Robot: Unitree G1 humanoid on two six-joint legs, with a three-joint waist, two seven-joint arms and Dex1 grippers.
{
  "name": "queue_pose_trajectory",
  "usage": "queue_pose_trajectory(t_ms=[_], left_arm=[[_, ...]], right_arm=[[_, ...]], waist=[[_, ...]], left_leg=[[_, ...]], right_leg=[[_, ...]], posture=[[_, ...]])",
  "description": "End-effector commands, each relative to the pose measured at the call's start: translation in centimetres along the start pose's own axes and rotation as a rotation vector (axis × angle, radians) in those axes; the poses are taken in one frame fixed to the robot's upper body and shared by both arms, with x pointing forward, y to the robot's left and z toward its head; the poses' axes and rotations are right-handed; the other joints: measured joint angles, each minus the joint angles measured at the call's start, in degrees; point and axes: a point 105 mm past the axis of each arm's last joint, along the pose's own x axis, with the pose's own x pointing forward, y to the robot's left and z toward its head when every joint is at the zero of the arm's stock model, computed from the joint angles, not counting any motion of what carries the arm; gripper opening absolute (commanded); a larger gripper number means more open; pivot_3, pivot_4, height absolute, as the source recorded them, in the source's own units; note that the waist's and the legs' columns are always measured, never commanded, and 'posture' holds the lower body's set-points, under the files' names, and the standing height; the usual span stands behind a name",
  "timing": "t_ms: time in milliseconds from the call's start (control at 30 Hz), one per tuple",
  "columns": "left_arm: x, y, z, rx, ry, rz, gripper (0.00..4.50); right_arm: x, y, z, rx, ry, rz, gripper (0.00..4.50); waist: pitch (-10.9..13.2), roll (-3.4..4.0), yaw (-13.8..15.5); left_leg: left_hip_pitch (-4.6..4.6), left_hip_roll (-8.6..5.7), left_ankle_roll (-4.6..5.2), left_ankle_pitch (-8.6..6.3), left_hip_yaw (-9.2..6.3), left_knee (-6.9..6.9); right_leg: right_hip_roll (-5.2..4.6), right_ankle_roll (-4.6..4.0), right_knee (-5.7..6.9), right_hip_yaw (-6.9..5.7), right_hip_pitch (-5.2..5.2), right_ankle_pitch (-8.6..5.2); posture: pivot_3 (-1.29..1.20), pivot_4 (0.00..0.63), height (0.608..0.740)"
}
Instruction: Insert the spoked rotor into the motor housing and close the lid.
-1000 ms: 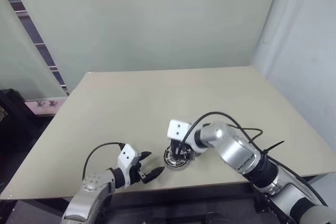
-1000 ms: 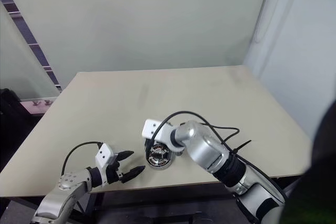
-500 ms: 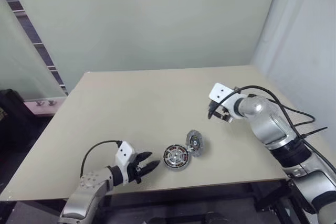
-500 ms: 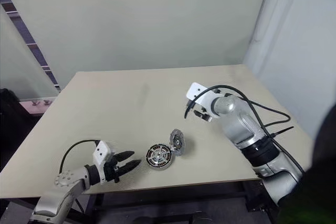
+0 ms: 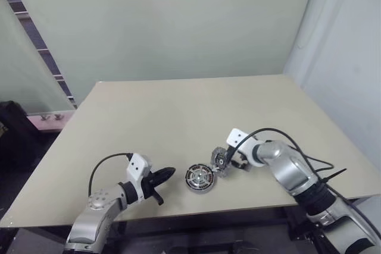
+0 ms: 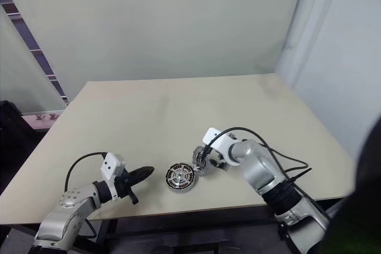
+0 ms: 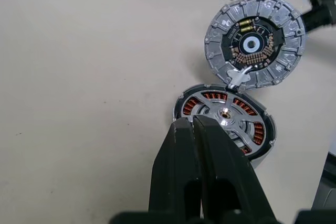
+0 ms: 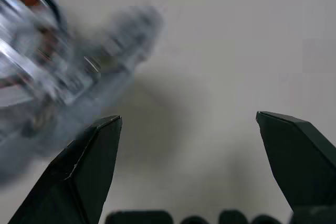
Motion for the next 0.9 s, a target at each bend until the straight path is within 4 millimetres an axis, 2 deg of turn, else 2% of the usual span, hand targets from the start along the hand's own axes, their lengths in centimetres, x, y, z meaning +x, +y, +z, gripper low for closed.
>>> queue_pose_trajectory(t_ms=[33, 200, 367, 500, 700, 800, 900], left_arm=[[-0.1, 0.2, 1.9, 0.046, -0.057, 0.005, 0.06], [-0.3, 0.0, 1.7, 0.045, -0.049, 0.007, 0.06], [-0.4, 0.1, 1.6, 0.046, -0.044, 0.011, 0.06], [-0.4, 0.2, 1.6, 0.047, -0.042, 0.015, 0.06], [-0.4, 0.2, 1.3, 0.048, -0.029, 0.013, 0.06], [-0.4, 0.2, 1.2, 0.048, -0.024, 0.008, 0.06], [-0.4, 0.1, 1.1, 0.049, -0.017, -0.003, 0.06]], right_arm=[[0.2, 0.7, 2.6, 0.031, -0.096, -0.009, 4.5], [2.1, 3.6, 3.8, 0.056, -0.128, 0.049, 4.5], [3.1, 4.6, 3.9, 0.068, -0.134, 0.074, 4.5], [2.9, 3.9, 4.0, 0.103, -0.171, 0.085, 4.5], [0.8, 1.1, 5.1, 0.174, -0.323, 0.154, 4.5], [-0.3, 0.9, 5.4, 0.153, -0.403, 0.24, 4.5], [-1.1, 1.7, 4.9, 0.123, -0.429, 0.385, 4.5]], waist=[[0.0, 0.0, 0.0], [-0.01, -0.02, -0.02], [-0.01, -0.02, 0.0], [-0.01, -0.02, 0.0], [-0.01, -0.02, -0.01], [-0.01, -0.02, -0.02], [-0.01, -0.02, -0.02]], left_leg=[[0.0, 0.0, 0.0, 0.0, 0.0, 0.0], [0.04, 0.01, -0.01, 0.0, -0.01, 0.01], [0.04, 0.01, -0.01, 0.0, 0.0, -0.01], [0.06, 0.0, -0.01, 0.0, -0.01, 0.02], [0.05, 0.0, -0.01, 0.0, -0.01, 0.03], [0.07, 0.0, -0.01, 0.0, -0.01, 0.01], [0.08, 0.01, 0.0, 0.0, -0.02, -0.04]], right_leg=[[0.0, 0.0, 0.0, 0.0, 0.01, 0.0], [0.0, -0.03, 0.01, 0.0, 0.03, 0.02], [0.0, -0.06, 0.01, 0.0, 0.02, 0.04], [0.0, -0.06, 0.0, 0.0, 0.05, 0.04], [0.0, -0.06, 0.0, 0.0, 0.05, 0.04], [0.0, -0.06, 0.0, 0.0, 0.06, 0.04], [0.02, -0.06, 0.0, -0.01, 0.06, 0.04]], posture=[[0.0, 0.0, 0.74], [0.0, 0.0, 0.74], [0.0, 0.0, 0.74], [0.0, 0.0, 0.74], [0.0, 0.0, 0.74], [0.0, 0.0, 0.74], [0.0, 0.0, 0.74]])
